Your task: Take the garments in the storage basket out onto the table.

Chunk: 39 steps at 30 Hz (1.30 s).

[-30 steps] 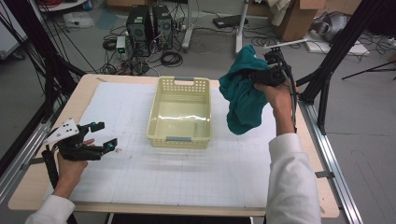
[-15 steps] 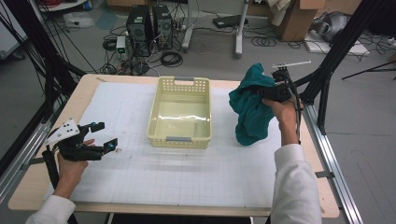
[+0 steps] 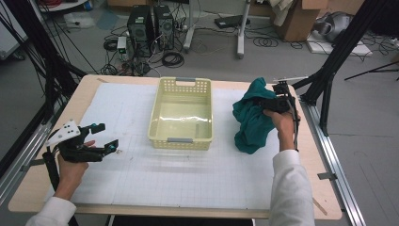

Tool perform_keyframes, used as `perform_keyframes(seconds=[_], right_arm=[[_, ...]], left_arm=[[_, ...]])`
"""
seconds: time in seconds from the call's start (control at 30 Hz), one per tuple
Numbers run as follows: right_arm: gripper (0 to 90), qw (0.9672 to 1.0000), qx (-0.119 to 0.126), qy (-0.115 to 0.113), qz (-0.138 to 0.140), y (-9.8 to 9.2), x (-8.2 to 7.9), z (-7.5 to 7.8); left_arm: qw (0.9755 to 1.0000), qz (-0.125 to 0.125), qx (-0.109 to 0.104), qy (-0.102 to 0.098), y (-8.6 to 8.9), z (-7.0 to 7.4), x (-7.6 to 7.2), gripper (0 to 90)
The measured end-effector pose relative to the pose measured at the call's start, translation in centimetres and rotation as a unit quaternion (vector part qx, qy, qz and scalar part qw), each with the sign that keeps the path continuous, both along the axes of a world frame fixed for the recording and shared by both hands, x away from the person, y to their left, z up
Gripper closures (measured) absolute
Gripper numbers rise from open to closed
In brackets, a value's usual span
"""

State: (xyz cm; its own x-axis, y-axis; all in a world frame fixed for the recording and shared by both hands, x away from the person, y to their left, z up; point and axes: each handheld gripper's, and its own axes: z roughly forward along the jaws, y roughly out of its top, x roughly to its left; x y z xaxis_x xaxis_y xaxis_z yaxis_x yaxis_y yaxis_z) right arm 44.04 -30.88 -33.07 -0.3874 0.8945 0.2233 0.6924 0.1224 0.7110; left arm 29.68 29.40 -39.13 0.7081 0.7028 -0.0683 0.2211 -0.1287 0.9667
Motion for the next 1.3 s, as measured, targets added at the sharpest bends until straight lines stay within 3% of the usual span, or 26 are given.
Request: perform_keyframes(seconds=[0.4,0.67,1.0,1.3], right_arm=[[71.5,0.9995,0.009,0.027,-0.014,-0.1,0.6,-3.5],[70.5,0.9993,-0.009,0.034,-0.011,0.3,1.1,-4.7],[65.2,0.9991,-0.023,0.034,-0.011,0.5,1.2,-5.0],[37.1,0.9993,-0.016,0.033,-0.001,0.4,1.1,-5.1]], left_arm=[[1.0000,0.000,0.001,0.001,0.0,0.0,0.0,13.1],[1.0000,-0.001,0.003,0.001,0.0,0.0,-0.2,13.1],[1.0000,-0.001,0.001,-0.001,0.0,0.0,-0.2,13.1],[1.0000,-0.001,0.001,-0.001,0.1,0.1,-0.2,13.1]])
